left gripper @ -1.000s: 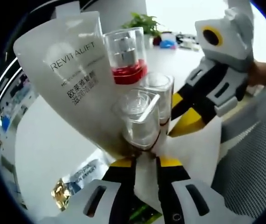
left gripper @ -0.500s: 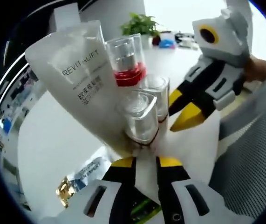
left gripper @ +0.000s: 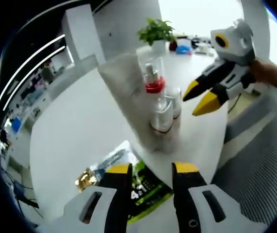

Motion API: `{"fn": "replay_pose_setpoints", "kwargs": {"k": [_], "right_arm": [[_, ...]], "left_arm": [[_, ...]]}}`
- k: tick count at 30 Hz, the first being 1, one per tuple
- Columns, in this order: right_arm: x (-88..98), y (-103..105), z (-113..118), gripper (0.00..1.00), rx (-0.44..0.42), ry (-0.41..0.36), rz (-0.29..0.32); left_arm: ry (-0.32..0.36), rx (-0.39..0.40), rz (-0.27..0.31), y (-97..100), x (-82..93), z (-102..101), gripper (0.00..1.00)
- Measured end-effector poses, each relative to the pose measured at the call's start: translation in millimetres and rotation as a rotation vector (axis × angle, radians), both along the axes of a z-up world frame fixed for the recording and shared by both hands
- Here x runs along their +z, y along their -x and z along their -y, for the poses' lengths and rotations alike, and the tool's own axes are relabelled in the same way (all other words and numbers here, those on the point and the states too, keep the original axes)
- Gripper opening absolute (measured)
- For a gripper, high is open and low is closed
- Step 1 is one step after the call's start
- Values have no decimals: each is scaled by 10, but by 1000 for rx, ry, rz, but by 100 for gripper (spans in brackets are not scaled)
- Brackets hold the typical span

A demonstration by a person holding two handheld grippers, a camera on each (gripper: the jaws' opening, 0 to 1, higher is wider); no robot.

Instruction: Arrange the skincare products in the storage area until every visible bottle or jar stands upright without overlapping.

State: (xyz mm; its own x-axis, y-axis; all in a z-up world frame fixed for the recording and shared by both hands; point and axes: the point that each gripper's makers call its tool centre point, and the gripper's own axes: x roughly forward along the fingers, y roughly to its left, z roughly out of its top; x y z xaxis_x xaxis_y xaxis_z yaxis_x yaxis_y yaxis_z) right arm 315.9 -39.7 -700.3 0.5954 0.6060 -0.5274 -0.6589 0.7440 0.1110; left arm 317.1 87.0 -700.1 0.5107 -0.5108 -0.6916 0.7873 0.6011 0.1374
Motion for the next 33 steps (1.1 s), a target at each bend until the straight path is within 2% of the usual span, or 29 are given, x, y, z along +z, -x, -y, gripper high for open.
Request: {"fn": "replay_pose_setpoints", "kwargs": {"k": [2, 7, 11, 16, 21, 24, 26, 33], "right_arm": [[1, 18, 9, 39, 10, 16, 0], [39, 87, -6, 48, 19, 33, -8], [58, 162, -59, 60, 65, 87, -10], [167, 168, -125, 72, 77, 100, -3], [268, 158, -199, 80, 79, 94, 20], [296, 164, -264, 85, 79, 94, 19], [314, 175, -305, 89, 74, 93, 15], [331, 238, -314, 98, 18, 123, 13]], "left_arm": [[2, 16, 1, 13, 16, -51, 40], [-8, 47, -8, 75, 39, -202, 50], [38, 89, -29, 110, 104, -298, 56], [38, 152, -34, 108, 139, -518, 70], [62, 189, -40, 112, 177, -689, 74], [63, 213, -44, 124, 194, -791, 81], [67, 215, -43, 139, 205, -844, 85], [80, 195, -55, 187, 211, -953, 89]]}}
